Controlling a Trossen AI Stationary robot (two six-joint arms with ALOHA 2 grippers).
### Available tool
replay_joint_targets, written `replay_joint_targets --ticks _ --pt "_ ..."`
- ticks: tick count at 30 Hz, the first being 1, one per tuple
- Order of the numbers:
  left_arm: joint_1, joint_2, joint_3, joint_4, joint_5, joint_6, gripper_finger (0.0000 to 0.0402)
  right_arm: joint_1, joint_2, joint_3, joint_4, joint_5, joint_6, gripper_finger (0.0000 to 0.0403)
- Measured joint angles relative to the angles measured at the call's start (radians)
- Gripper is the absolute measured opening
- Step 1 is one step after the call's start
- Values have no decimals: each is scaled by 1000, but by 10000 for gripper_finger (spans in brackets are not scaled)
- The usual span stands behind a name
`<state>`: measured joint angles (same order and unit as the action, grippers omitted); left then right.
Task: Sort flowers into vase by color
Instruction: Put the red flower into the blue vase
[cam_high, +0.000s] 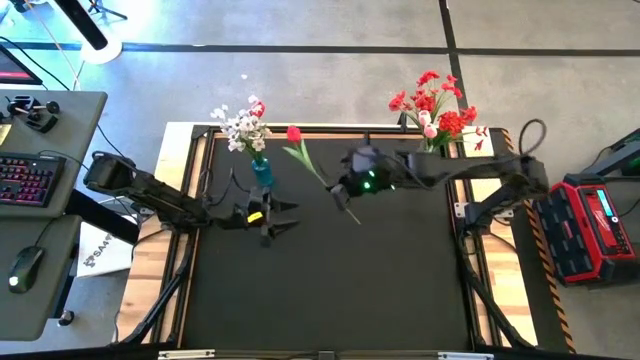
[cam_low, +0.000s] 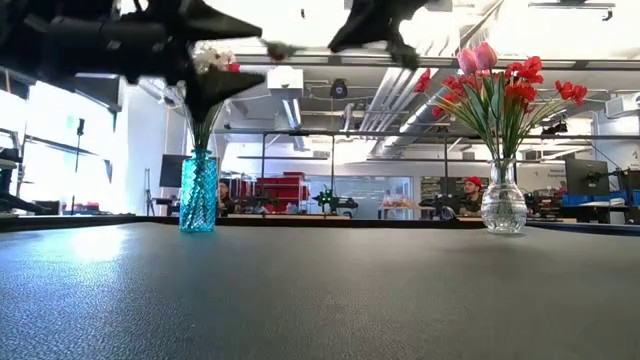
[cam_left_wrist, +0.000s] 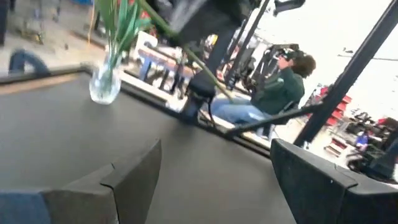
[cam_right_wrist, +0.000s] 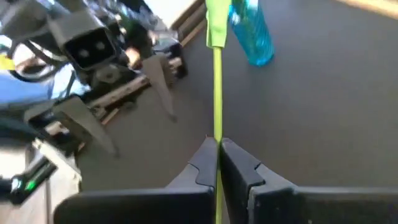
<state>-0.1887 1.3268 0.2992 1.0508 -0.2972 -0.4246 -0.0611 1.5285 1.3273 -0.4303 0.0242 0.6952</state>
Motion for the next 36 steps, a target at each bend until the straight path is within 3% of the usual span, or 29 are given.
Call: replay_joint_targets --ticks 4,7,13,19,28,36 --pt "24 5 76 0 -4 44 287 105 -53 0 -3 268 53 0" --pt "58 -2 128 -4 -1 63 287 155 -69 0 8 424 2 0" --pt "126 -18 235 -12 133 160 287 213 -58 0 47 525 -65 0" --pt "168 -48 309 -140 150 209 287 267 -61 0 46 652 -112 0" --pt "217 -99 346 -174 166 209 287 272 -63 0 155 601 -155 0" --pt "231 -96 346 -178 167 99 273 247 -62 0 227 513 -272 0"
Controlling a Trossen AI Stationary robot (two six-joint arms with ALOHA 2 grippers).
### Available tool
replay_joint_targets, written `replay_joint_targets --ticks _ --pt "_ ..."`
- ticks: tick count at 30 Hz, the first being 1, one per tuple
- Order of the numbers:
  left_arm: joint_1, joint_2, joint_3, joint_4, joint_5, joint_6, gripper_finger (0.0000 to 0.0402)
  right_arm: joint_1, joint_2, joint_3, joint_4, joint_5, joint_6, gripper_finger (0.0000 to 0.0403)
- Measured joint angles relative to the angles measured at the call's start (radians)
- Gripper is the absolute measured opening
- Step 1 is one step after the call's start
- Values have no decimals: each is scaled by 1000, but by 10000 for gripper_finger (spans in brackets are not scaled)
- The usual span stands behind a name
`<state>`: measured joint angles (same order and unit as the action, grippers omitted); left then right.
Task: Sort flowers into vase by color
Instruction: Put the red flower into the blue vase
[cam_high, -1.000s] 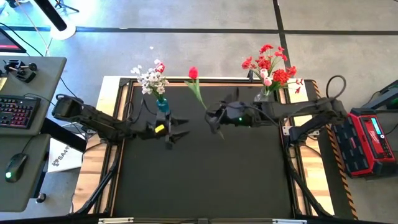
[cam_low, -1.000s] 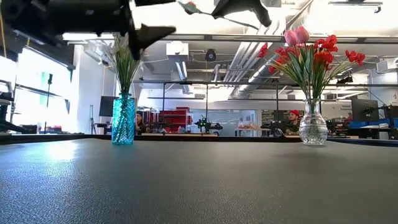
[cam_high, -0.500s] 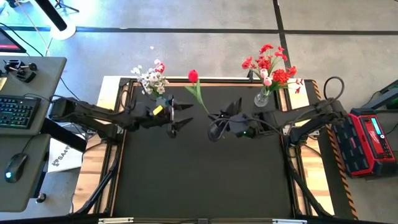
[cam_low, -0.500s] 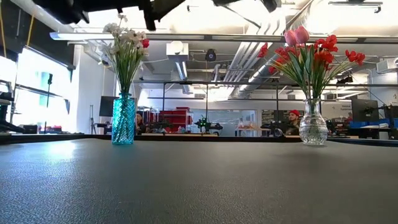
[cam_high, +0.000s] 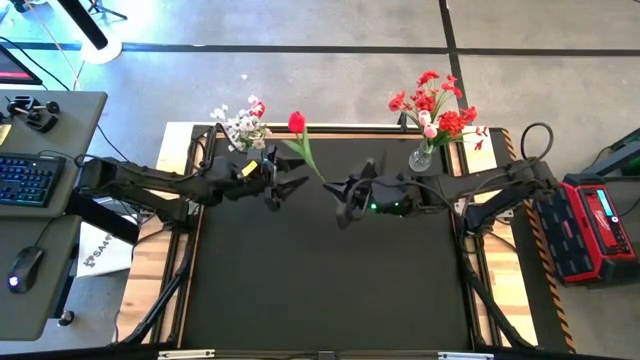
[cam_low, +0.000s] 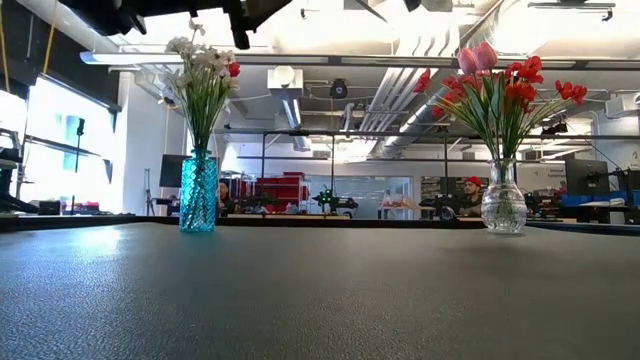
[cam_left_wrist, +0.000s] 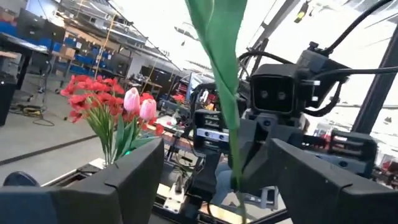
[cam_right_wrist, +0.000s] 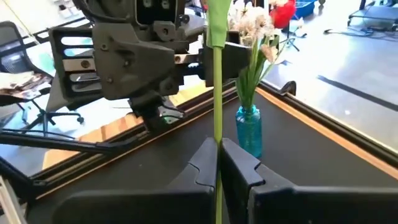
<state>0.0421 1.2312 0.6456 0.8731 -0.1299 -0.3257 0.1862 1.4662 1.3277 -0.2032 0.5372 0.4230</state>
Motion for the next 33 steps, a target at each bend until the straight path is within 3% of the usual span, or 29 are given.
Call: replay_joint_targets --ticks 9,15,20,22,25,29,33 --pt "-51 -3 60 -25 -41 69 187 -44 40 0 51 -170 -78 0" --pt "-52 -10 96 -164 -107 58 125 -44 47 0 57 -166 -92 0" --pt "-53 -67 98 -243 -121 79 43 -41 47 0 59 -160 -110 0" --pt "-54 -106 103 -335 -120 106 14 -42 47 0 58 -175 -97 3" --pt "-56 -175 161 -604 -195 143 9 -49 47 0 40 -188 -64 23" --pt "-70 -232 269 -950 -295 162 4 -51 47 0 -11 -222 -33 85" --pt "-86 -266 314 -1164 -417 159 2 -60 47 0 -97 -224 19 156"
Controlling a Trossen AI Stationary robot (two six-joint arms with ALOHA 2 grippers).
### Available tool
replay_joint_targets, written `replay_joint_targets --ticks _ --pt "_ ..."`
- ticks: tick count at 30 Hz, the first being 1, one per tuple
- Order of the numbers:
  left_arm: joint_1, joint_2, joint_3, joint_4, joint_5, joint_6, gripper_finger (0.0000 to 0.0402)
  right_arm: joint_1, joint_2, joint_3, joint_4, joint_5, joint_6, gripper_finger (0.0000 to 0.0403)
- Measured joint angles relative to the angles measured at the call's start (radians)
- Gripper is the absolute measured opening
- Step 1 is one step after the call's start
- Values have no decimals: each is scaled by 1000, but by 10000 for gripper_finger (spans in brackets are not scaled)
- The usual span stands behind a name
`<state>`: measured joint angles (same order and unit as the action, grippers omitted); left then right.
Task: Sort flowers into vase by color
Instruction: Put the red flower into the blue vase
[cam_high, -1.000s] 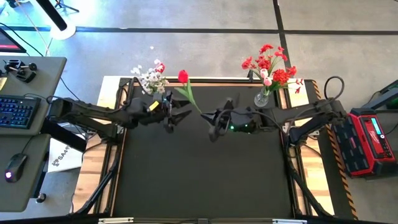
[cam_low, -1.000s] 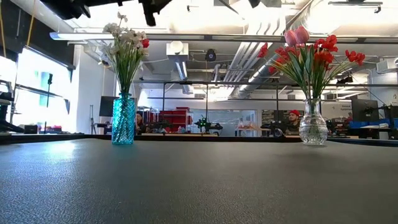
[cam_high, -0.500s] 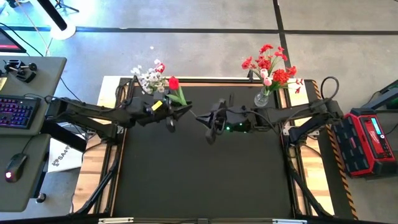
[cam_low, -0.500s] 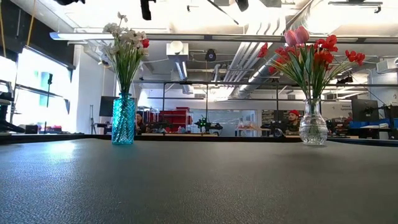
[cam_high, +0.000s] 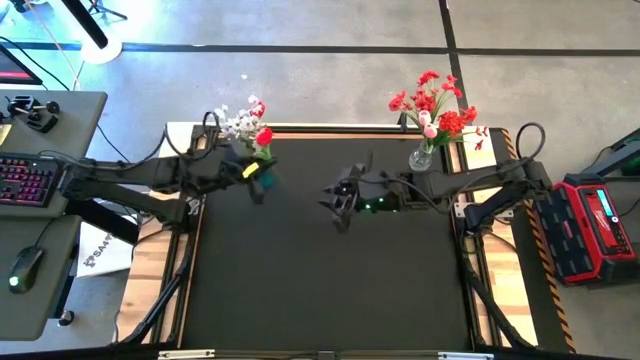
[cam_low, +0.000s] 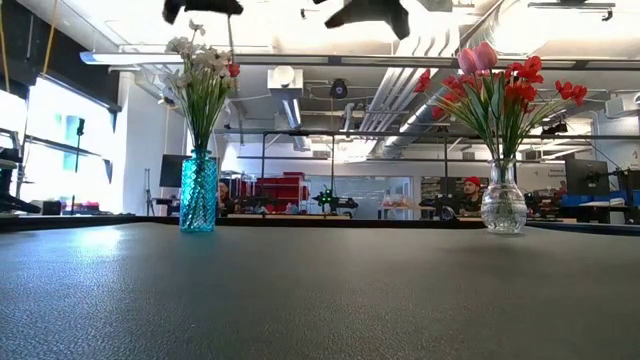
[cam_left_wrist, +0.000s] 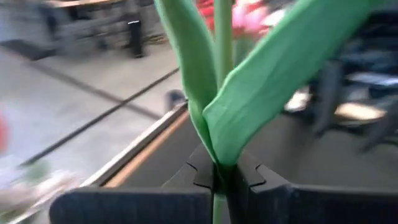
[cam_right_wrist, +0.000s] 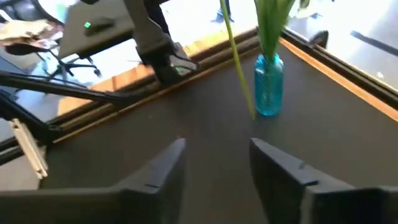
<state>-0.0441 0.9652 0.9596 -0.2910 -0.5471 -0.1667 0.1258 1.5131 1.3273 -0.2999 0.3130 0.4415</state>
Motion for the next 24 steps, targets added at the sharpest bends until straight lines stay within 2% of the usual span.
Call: replay_joint_targets --ticks 4,8,24 --pt "-15 -12 -1 -78 -184 -12 1 -2 0 0 -25 7 31 197" --pt "-33 -10 0 -56 -322 47 1 -1 0 0 -26 14 39 201" --pt "-34 1 0 -65 -384 172 0 -23 0 0 -62 -12 37 177"
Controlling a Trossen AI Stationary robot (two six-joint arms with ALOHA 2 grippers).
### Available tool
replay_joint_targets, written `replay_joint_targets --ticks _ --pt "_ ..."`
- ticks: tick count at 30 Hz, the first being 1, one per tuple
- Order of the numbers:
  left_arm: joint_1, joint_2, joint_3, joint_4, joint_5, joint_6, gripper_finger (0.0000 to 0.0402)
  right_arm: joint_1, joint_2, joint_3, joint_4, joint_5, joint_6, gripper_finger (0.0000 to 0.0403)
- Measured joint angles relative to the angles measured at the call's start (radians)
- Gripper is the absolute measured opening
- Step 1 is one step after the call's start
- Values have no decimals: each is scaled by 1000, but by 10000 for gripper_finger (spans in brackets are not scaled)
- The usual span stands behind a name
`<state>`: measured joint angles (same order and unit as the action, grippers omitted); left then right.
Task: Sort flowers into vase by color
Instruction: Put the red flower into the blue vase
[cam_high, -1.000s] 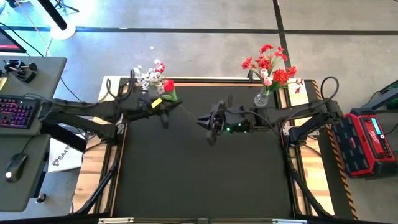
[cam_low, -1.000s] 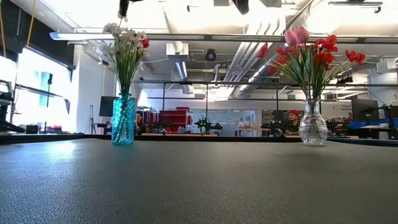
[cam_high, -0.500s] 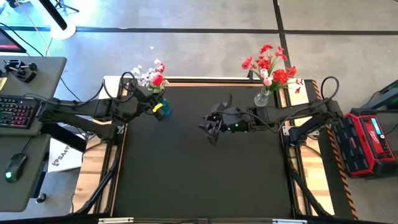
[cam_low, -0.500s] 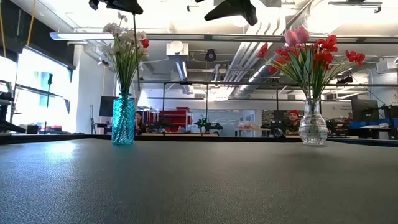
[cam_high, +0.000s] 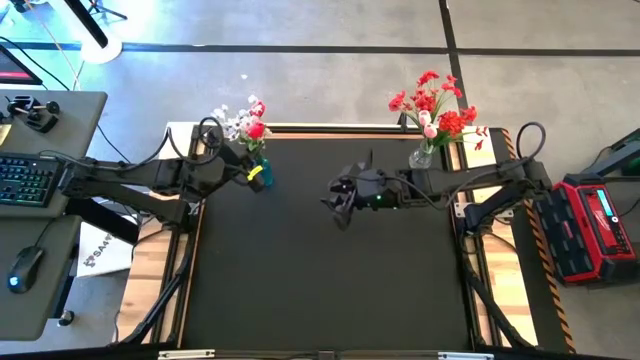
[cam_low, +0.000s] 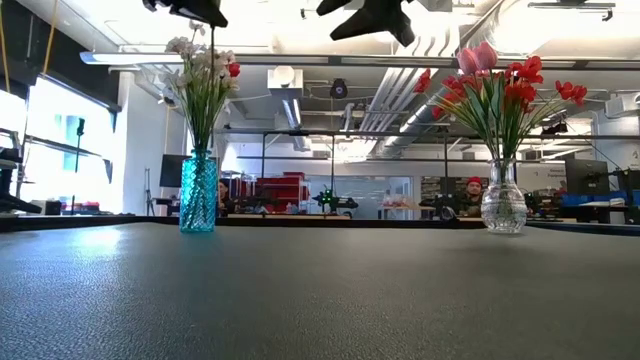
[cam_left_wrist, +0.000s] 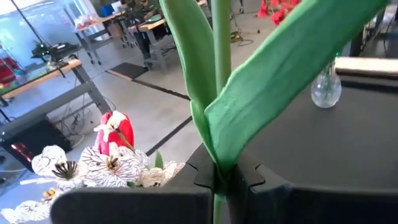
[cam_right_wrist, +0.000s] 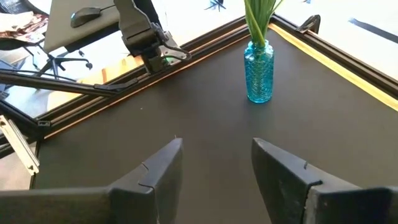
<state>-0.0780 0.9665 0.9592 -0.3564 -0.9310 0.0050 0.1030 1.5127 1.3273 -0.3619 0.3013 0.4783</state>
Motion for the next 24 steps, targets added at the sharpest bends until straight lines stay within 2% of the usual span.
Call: replay_joint_targets --ticks 8,24 --pt "32 4 0 -83 23 -39 0 -42 0 0 0 -53 -7 177" --pt "59 5 0 -99 171 -161 0 -58 0 0 0 -87 -7 177"
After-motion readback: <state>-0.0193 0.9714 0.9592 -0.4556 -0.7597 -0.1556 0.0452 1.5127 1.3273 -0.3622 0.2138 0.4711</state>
